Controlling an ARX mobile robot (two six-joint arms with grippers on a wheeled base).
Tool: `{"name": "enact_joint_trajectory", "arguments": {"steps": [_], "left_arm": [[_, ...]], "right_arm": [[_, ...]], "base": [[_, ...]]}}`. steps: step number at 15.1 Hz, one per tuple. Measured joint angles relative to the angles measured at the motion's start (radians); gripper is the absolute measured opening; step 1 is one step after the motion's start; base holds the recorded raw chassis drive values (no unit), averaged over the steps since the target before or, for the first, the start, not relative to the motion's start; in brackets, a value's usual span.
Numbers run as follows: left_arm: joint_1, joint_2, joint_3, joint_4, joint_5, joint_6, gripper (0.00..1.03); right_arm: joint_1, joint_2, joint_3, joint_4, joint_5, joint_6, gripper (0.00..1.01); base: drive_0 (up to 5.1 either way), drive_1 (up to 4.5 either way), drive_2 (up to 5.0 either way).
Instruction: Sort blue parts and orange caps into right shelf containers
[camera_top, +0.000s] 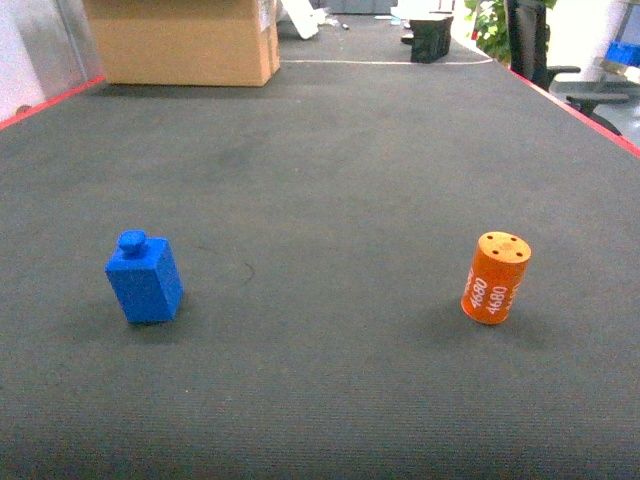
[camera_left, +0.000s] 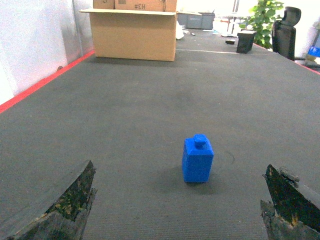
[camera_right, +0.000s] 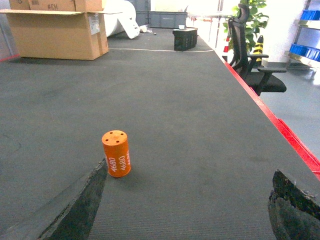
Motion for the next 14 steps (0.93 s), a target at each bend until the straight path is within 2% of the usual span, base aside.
{"name": "enact_joint_trajectory", "arguments": {"steps": [4, 5, 6, 7, 8, 9, 10, 11, 12, 14], "left_arm": [[0.000, 0.000, 0.000, 0.000, 0.000, 0.000, 0.98], [-0.027, 0.017, 0.006, -0.021, -0.080, -0.016, 0.98], [-0.165, 0.162, 0.014, 0.079, -0.313, -0.067, 0.98], [-0.253, 0.352, 0.023, 0.232, -0.452, -0.080, 0.98], [-0.234, 0.542, 0.043, 0.393, -0.490, -0.080, 0.98], [-0.194, 0.726, 0.098, 0.549, -0.467, -0.079, 0.98], [-0.182, 0.893, 0.174, 0.681, -0.413, -0.077, 0.98], [-0.169, 1.044, 0.248, 0.771, -0.359, -0.070, 0.98], [-0.163, 1.185, 0.316, 0.813, -0.316, -0.057, 0.98], [-0.162, 1.418, 0.432, 0.828, -0.264, -0.021, 0.98]], "right_arm": [[0.000, 0.000, 0.000, 0.000, 0.000, 0.000, 0.98], [0.000, 0.000, 0.000, 0.000, 0.000, 0.000, 0.98], [0.048, 0.030, 0.003, -0.006, 0.115, -0.011, 0.98], [0.171, 0.188, 0.015, 0.111, 0.297, -0.021, 0.98], [0.253, 0.349, 0.041, 0.251, 0.409, -0.020, 0.98], [0.285, 0.507, 0.084, 0.386, 0.432, -0.013, 0.98], [0.299, 0.666, 0.141, 0.513, 0.409, 0.008, 0.98], [0.301, 0.828, 0.200, 0.617, 0.356, 0.038, 0.98], [0.301, 0.988, 0.253, 0.690, 0.307, 0.071, 0.98], [0.300, 1.263, 0.342, 0.758, 0.254, 0.127, 0.98]], "base": [[0.0, 0.00, 0.0], [0.0, 0.00, 0.0], [0.0, 0.00, 0.0], [0.0, 0.00, 0.0], [0.0, 0.00, 0.0], [0.0, 0.00, 0.0], [0.0, 0.00, 0.0], [0.0, 0.00, 0.0], [0.0, 0.00, 0.0], [0.0, 0.00, 0.0]]}}
